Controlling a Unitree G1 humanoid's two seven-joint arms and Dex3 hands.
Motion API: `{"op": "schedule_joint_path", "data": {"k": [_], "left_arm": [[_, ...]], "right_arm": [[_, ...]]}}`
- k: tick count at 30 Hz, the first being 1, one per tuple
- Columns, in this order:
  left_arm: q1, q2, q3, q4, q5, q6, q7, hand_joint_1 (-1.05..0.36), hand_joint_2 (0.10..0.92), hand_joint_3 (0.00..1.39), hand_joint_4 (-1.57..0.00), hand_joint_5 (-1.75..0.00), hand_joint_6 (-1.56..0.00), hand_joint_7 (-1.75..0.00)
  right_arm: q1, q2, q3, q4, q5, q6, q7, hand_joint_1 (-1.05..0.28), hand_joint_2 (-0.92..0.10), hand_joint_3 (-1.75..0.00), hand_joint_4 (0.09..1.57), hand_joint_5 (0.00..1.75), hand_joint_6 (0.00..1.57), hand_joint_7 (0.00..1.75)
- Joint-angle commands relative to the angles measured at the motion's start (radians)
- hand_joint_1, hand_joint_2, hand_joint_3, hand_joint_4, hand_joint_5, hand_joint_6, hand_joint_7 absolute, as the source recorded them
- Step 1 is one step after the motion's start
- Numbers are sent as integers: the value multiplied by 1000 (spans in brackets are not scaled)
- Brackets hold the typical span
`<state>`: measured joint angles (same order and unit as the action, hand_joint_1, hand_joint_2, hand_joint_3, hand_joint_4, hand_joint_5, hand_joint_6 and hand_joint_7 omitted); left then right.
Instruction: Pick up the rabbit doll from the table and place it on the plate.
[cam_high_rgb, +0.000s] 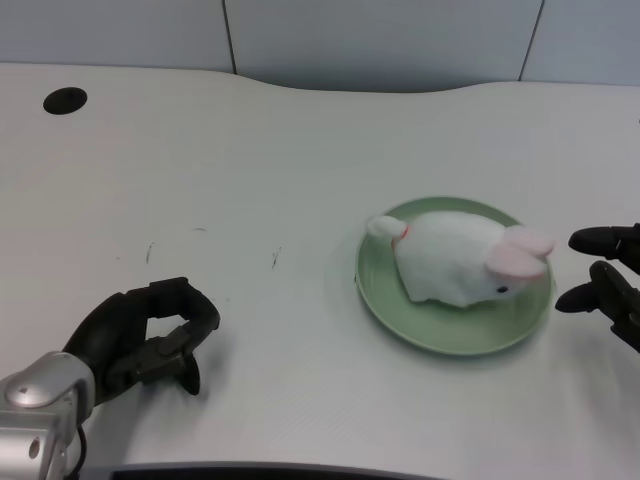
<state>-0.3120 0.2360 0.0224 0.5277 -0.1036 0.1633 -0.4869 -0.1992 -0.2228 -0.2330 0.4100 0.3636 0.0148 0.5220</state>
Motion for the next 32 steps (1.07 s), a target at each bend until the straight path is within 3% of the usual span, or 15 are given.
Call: {"op": "schedule_joint_path", "data": {"k": [1, 6, 11, 13, 15, 20, 24, 27, 29, 32], "left_arm": [[-16, 11, 2, 47, 9, -21, 6, -473, 921, 501, -775, -1746, -502, -1746], [-37, 11, 3, 88, 6, -29, -2, -472, 921, 496, -775, -1746, -511, -1746], [-44, 15, 2, 111, 7, -44, -8, -467, 921, 496, -778, -1746, -518, -1746], [-46, 16, -1, 118, 11, -54, -9, -470, 921, 498, -770, -1746, -504, -1746], [-47, 16, -1, 126, 12, -75, -11, -460, 921, 505, -752, -1746, -482, -1746], [-45, 16, -5, 134, 23, -99, 2, -474, 921, 500, -742, -1746, -481, -1746], [-40, 11, 6, 116, 4, -70, -1, -466, 921, 484, -730, -1746, -476, -1746], [-36, 10, 9, 105, 2, -58, 9, -465, 921, 482, -730, -1746, -478, -1746], [-36, 8, 10, 106, 5, -61, 16, -468, 921, 481, -740, -1746, -489, -1746], [-41, 9, 13, 117, 6, -74, 16, -471, 921, 478, -743, -1746, -492, -1746]], "right_arm": [[-9, -12, -10, 12, 2, -20, 10, -272, -921, -528, 213, 1530, 247, 1120], [-21, -11, -12, 34, -1, -27, 15, -286, -921, -523, 223, 1519, 252, 1127], [-31, -10, -9, 70, -10, -75, 27, -290, -921, -519, 252, 1522, 255, 1131], [-33, -11, -5, 82, -25, -100, 20, -287, -921, -521, 264, 1532, 264, 1133], [-40, -7, -10, 102, -19, -110, 28, -280, -921, -538, 292, 1525, 277, 1117], [-35, -4, -13, 93, -6, -94, 26, -281, -921, -533, 322, 1504, 309, 1089], [-27, -7, -8, 88, -13, -116, 34, -294, -921, -542, 306, 1498, 304, 1077], [-29, -10, -10, 89, -11, -101, 33, -290, -921, -542, 316, 1500, 308, 1070], [-31, -11, -9, 94, -14, -109, 34, -282, -921, -548, 323, 1497, 306, 1062], [-31, -9, -9, 79, -10, -89, 26, -267, -921, -544, 333, 1495, 316, 1057]]}}
